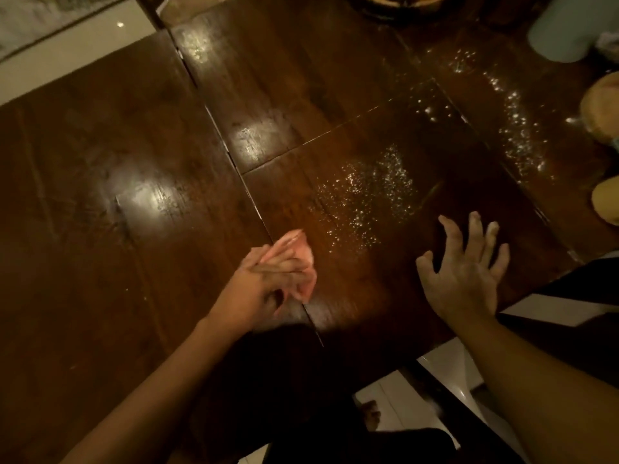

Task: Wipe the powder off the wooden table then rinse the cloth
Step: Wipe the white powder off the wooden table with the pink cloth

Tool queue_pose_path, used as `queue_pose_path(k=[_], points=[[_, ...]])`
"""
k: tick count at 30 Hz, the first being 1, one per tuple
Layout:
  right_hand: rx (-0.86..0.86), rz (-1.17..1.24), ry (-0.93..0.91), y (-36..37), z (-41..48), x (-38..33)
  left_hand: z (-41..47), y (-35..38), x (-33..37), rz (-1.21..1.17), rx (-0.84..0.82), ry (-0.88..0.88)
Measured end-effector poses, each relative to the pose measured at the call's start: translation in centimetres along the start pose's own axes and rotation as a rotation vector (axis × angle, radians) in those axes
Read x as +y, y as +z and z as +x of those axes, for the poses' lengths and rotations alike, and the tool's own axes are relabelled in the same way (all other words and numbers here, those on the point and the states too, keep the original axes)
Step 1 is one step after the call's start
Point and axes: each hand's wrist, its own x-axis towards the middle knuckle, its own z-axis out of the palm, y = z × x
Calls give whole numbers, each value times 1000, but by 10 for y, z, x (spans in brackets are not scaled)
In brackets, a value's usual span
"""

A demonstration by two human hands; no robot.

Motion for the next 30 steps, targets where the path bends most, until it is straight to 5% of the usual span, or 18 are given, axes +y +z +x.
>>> queue_pose_path(k=[7,16,24,30], points=[[7,70,36,-1,-1,-1,60,1,6,112,350,-574],[-7,91,56,-1,1,-1,20,53,42,48,-67,108],[-11,69,71,-1,1,-1,167,-12,-11,270,113,-392],[29,84,81,-1,1,-1,294,-13,9,274,-161,-109]])
